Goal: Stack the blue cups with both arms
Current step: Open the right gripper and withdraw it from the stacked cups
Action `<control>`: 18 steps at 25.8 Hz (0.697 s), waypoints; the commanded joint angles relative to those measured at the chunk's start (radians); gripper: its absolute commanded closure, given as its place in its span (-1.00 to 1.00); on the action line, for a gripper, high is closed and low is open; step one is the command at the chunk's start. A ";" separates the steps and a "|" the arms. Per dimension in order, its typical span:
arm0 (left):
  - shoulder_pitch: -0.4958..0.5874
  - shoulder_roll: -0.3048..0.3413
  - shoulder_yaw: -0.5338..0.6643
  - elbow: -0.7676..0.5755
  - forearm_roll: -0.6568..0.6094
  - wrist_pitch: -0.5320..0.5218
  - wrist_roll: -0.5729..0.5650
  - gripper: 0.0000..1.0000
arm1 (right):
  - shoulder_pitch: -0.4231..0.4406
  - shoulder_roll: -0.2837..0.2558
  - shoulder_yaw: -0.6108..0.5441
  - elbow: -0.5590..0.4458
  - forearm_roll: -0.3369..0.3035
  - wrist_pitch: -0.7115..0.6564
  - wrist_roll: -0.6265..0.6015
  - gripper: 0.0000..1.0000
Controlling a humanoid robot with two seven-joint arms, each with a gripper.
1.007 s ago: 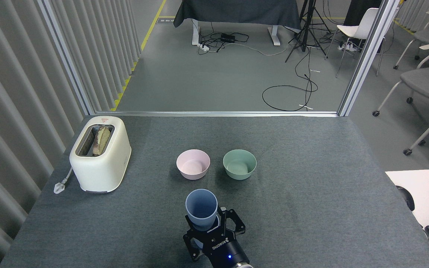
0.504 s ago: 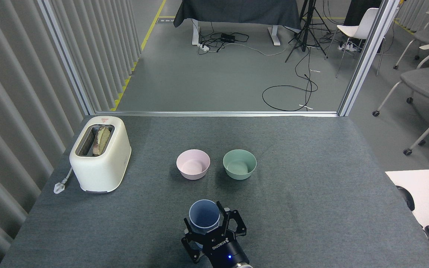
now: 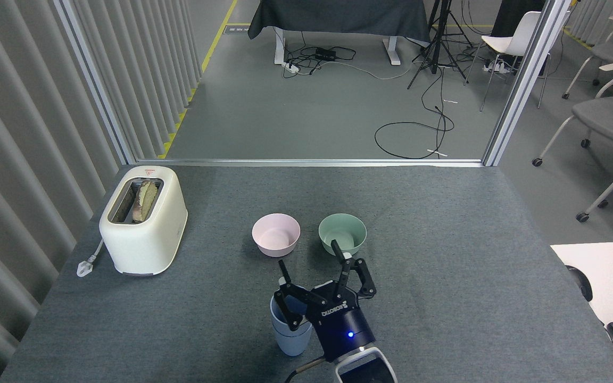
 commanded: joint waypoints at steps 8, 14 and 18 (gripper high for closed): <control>-0.002 -0.001 -0.006 -0.008 -0.002 -0.009 0.000 -1.00 | 0.264 -0.217 -0.245 -0.001 -0.215 -0.087 -0.109 -1.00; -0.002 0.001 -0.006 -0.014 -0.003 -0.019 0.000 -1.00 | 0.462 -0.214 -0.249 0.002 -0.216 -0.054 -0.284 -1.00; 0.011 0.014 -0.002 -0.037 -0.002 -0.108 -0.002 -1.00 | 0.529 -0.189 -0.284 -0.004 -0.223 -0.050 -0.312 -1.00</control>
